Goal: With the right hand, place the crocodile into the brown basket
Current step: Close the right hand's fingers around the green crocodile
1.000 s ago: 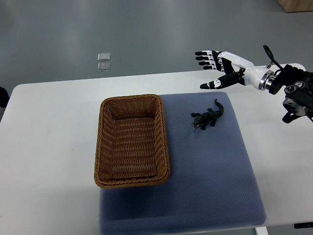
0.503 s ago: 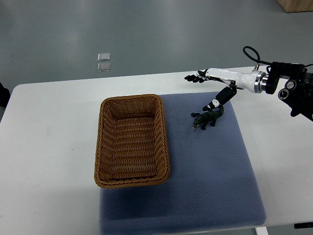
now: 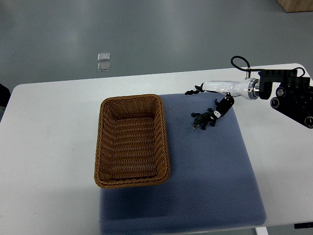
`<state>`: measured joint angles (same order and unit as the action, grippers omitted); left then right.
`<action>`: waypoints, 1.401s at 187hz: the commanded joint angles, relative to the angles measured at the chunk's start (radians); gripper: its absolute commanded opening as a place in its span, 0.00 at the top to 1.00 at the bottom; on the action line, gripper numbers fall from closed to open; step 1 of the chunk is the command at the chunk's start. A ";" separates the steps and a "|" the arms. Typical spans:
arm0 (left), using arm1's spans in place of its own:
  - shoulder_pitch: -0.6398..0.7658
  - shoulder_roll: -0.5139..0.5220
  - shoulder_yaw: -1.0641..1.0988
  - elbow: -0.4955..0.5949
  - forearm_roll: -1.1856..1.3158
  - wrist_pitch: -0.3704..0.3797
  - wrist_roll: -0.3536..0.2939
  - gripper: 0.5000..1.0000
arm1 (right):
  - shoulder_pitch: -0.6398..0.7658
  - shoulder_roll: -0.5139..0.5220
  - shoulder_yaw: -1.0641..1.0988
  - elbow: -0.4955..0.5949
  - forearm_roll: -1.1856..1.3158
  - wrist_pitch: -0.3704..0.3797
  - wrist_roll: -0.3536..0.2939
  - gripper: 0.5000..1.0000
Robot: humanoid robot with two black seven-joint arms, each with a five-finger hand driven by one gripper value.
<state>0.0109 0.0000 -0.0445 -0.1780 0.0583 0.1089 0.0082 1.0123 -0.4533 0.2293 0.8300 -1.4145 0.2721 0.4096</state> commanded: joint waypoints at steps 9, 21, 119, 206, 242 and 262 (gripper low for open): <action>0.000 0.000 0.000 0.000 0.000 0.000 0.000 0.00 | 0.037 0.002 -0.070 -0.017 -0.008 -0.044 0.003 0.17; 0.000 0.000 0.000 0.000 0.000 0.000 0.000 0.00 | 0.051 0.004 -0.099 -0.026 -0.008 -0.051 0.005 0.17; 0.000 0.000 0.000 0.000 0.000 0.000 0.000 0.00 | 0.074 0.019 -0.251 -0.071 -0.031 -0.139 0.005 0.20; 0.000 0.000 0.000 0.000 0.000 0.000 0.000 0.00 | 0.074 0.051 -0.300 -0.106 -0.043 -0.171 0.009 0.40; 0.000 0.000 0.000 0.000 0.000 0.000 0.000 0.00 | 0.074 0.059 -0.300 -0.107 -0.043 -0.177 0.008 0.45; 0.000 0.000 0.000 0.000 0.000 0.000 0.000 0.00 | 0.074 0.059 -0.300 -0.114 -0.050 -0.179 0.009 0.47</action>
<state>0.0106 0.0000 -0.0444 -0.1780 0.0583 0.1089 0.0082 1.0861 -0.3949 -0.0706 0.7208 -1.4586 0.0953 0.4183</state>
